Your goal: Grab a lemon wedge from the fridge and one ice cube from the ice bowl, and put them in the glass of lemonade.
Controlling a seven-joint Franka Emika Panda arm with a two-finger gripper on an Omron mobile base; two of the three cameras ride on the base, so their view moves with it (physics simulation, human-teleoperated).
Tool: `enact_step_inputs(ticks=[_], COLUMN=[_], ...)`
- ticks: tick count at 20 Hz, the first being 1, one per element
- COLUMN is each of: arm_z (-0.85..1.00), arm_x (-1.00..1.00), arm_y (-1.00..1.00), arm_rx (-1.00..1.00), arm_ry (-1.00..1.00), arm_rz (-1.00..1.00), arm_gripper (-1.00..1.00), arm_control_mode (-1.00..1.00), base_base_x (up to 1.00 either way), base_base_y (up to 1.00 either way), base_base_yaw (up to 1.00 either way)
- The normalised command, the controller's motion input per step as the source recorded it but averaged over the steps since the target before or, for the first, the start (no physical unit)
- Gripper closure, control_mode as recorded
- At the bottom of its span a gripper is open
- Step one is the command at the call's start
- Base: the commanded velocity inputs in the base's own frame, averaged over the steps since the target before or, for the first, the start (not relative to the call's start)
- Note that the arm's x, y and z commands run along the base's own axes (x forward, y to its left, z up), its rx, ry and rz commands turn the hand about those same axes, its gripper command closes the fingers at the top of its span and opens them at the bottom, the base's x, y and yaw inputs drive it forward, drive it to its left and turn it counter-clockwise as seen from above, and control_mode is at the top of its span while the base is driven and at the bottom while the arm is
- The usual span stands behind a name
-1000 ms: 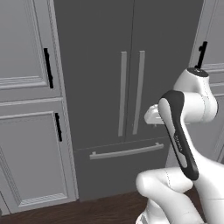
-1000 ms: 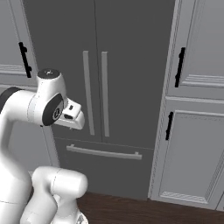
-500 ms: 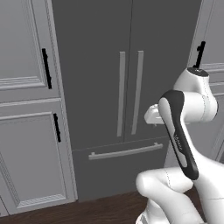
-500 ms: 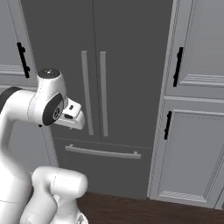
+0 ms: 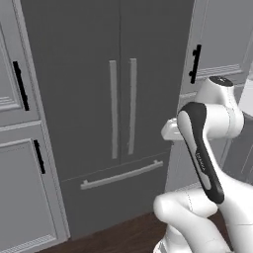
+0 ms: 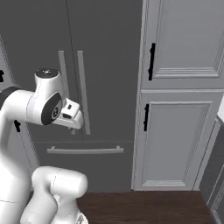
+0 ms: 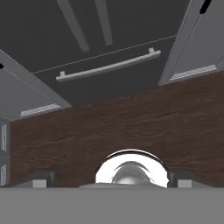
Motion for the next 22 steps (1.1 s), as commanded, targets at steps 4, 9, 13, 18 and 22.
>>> enact_step_inputs(ticks=[4,9,13,18,22], arm_z=[0.0,0.0,0.0,0.0,0.0], arm_x=[0.0,0.0,0.0,0.0,0.0], arm_y=[0.0,0.0,0.0,0.0,0.0], arm_rx=[0.0,0.0,0.0,0.0,0.0], arm_ry=[0.0,0.0,0.0,0.0,0.0], arm_rz=[0.0,0.0,0.0,0.0,0.0], arm_gripper=[-1.0,-1.0,-1.0,-1.0,-1.0], arm_control_mode=[1.0,1.0,1.0,1.0,1.0], base_base_x=[0.1,0.29,0.19,0.28,0.47], base_base_y=[-0.03,-0.1,0.0,0.0,0.0], base_base_yaw=[-0.5,-0.55,-0.68,-0.69,-0.68])
